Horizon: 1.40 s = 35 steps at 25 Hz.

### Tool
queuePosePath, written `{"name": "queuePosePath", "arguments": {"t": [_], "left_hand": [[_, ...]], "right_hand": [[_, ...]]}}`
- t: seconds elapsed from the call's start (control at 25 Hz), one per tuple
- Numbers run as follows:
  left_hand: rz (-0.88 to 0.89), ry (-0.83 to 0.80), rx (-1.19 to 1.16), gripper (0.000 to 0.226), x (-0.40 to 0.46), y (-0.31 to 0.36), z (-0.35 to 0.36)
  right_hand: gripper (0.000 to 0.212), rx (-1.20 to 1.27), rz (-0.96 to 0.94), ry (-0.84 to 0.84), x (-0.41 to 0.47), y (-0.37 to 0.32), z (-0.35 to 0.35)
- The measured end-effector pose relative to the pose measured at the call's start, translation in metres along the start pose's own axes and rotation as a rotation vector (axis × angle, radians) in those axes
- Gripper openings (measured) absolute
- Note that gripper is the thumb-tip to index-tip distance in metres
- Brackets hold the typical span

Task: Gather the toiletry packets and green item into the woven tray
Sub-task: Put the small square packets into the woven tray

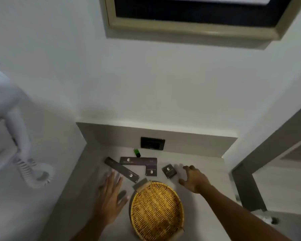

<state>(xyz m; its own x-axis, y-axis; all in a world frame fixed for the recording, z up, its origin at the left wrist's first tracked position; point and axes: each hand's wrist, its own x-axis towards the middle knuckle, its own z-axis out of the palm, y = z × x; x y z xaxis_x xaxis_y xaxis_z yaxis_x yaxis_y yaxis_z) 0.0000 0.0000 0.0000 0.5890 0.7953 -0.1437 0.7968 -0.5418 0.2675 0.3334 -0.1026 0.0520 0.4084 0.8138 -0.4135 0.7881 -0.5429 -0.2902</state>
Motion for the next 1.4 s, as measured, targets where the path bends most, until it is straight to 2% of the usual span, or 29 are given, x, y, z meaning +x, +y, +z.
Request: {"name": "queuePosePath", "arguments": {"t": [0.12,0.16,0.28,0.48,0.56,0.64,0.8,0.84,0.92,1.08,1.2,1.32,1.4], "left_hand": [[-0.083,-0.09,-0.018,0.087,-0.021,-0.021,0.058],[-0.111,-0.123,0.017,0.088,-0.03,-0.021,0.071],[-0.1,-0.044,0.063,0.087,-0.031,-0.023,0.091],[-0.08,0.012,0.058,0.088,-0.034,-0.028,0.097],[-0.088,0.025,0.045,0.087,-0.034,-0.03,0.098],[-0.101,0.02,0.047,0.084,-0.033,-0.03,0.097],[-0.109,0.019,0.033,0.084,-0.033,-0.031,0.1],[-0.107,0.031,0.036,0.084,-0.033,-0.031,0.102],[-0.104,0.041,0.033,0.084,-0.033,-0.032,0.103],[-0.101,0.046,0.037,0.083,-0.032,-0.03,0.102],[-0.097,0.042,0.045,0.083,-0.033,-0.029,0.1],[-0.107,0.035,0.03,0.082,-0.033,-0.029,0.098],[-0.11,0.042,0.009,0.082,-0.033,-0.028,0.096]], "right_hand": [[0.082,0.122,-0.013,-0.081,0.026,-0.003,0.04],[0.088,0.082,-0.075,-0.069,0.034,-0.006,0.047],[0.098,-0.078,-0.269,-0.052,0.063,-0.006,0.054],[0.077,-0.304,-0.43,-0.074,0.083,-0.001,0.045],[0.072,-0.362,-0.46,-0.028,0.082,-0.001,0.046],[0.076,-0.4,-0.477,0.025,0.082,-0.002,0.046],[0.061,-0.451,-0.482,0.029,0.084,-0.007,0.047],[0.062,-0.459,-0.486,0.026,0.084,-0.008,0.048],[0.07,-0.428,-0.51,0.004,0.085,-0.008,0.049],[0.055,-0.368,-0.531,-0.039,0.083,-0.014,0.045],[0.058,-0.363,-0.506,-0.05,0.079,-0.016,0.037],[0.052,-0.2,-0.442,0.061,0.065,-0.009,0.021],[0.053,-0.085,-0.468,0.123,0.043,-0.009,0.013]]}}
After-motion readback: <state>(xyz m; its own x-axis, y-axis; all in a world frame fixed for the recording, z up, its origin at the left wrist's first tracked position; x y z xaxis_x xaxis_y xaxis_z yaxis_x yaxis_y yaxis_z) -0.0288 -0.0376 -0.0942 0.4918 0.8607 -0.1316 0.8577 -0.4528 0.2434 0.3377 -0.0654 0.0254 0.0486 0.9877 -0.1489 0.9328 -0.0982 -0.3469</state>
